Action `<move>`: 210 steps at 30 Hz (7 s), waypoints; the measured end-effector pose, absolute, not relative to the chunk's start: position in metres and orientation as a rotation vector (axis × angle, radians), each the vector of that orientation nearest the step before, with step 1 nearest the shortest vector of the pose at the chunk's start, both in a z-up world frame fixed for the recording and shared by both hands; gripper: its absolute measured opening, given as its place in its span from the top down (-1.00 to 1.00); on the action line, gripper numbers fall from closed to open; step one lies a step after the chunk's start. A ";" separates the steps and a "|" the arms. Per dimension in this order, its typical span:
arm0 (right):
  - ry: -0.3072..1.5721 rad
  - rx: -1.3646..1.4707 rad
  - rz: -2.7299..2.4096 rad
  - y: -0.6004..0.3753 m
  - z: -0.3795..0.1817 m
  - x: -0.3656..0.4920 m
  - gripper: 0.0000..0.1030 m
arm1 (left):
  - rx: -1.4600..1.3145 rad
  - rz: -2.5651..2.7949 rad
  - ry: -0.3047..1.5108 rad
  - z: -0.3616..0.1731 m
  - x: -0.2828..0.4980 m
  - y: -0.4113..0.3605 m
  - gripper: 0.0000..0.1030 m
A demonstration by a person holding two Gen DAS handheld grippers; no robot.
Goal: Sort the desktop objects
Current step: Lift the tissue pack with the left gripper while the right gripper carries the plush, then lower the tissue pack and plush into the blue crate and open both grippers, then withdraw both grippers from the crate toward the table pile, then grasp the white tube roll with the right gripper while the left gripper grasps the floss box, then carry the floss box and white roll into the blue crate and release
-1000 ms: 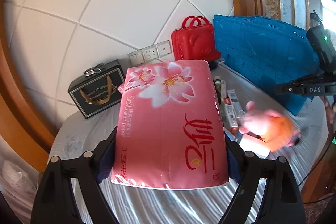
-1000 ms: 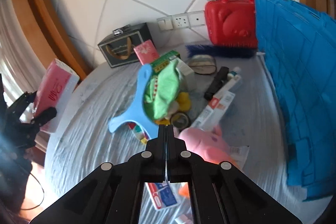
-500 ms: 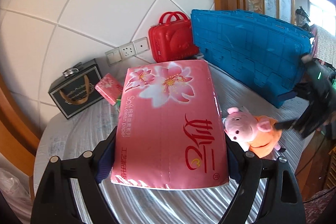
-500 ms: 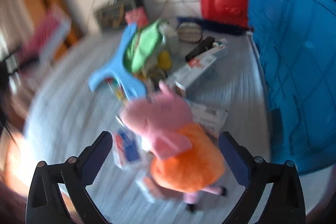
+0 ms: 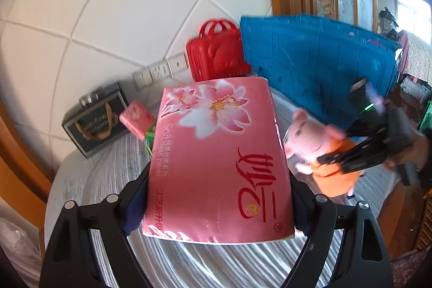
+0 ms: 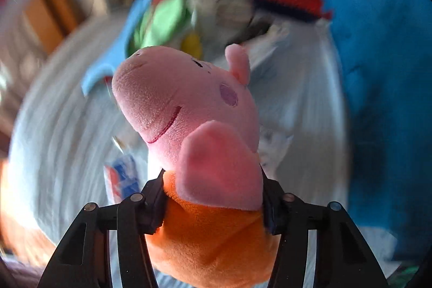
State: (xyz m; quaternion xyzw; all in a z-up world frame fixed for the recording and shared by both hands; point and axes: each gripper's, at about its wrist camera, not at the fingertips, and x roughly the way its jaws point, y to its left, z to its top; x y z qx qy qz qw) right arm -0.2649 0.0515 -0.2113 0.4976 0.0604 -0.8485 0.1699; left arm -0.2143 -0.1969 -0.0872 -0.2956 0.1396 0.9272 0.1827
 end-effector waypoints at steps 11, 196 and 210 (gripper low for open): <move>-0.146 0.723 -2.816 0.105 -0.003 -0.150 -0.06 | -0.458 2.714 0.328 -0.013 -0.198 -0.115 -0.67; -0.236 0.501 -3.006 0.387 0.057 -0.200 0.12 | -0.337 2.739 0.332 0.048 -0.230 0.233 -0.18; -0.121 0.553 -3.103 0.409 0.044 -0.236 -0.13 | -0.431 2.854 0.283 0.043 -0.251 0.246 -0.65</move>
